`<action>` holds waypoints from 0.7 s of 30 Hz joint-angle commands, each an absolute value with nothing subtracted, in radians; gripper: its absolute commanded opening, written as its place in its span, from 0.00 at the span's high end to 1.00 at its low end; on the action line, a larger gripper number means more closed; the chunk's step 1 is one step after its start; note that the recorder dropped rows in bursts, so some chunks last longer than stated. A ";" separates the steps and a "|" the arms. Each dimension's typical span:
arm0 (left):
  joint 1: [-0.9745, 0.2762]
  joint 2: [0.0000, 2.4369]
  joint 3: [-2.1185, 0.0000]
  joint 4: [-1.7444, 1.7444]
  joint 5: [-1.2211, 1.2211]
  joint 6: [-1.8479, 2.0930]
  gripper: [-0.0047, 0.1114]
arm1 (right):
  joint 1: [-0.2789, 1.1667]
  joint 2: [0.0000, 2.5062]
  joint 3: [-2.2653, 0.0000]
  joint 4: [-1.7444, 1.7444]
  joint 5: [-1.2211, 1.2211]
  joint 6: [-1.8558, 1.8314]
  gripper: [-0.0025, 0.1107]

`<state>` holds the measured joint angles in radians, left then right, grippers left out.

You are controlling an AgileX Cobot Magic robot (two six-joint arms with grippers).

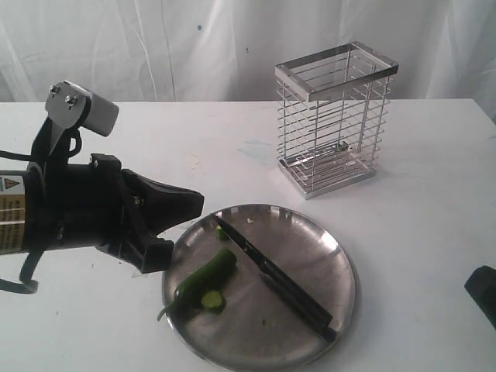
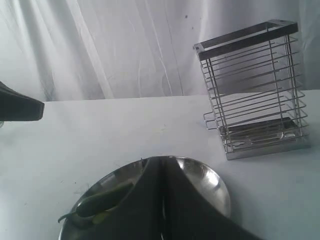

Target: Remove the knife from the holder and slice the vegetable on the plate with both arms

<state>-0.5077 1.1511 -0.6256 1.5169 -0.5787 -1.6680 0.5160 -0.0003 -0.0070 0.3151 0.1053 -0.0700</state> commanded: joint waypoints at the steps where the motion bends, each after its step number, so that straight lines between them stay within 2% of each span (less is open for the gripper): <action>1: -0.511 1.140 -0.618 1.536 -0.584 -1.667 0.96 | 0.517 0.000 0.000 0.317 0.114 -0.064 0.98; 15: -0.511 1.059 -0.590 1.501 -0.567 -1.660 0.96 | 0.517 0.000 0.000 0.317 0.114 -0.064 0.98; 18: -0.544 1.027 -0.529 1.146 -0.520 -1.449 0.96 | 0.517 0.000 0.000 0.317 0.114 -0.064 0.98; 21: -0.654 0.957 -0.465 0.735 -0.472 -0.899 0.96 | 0.517 0.000 0.000 0.317 0.114 -0.064 0.98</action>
<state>-0.5683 1.0199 -0.5158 1.0903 -0.5133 -1.3217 0.5160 -0.0003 -0.0070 0.3151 0.1113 -0.0682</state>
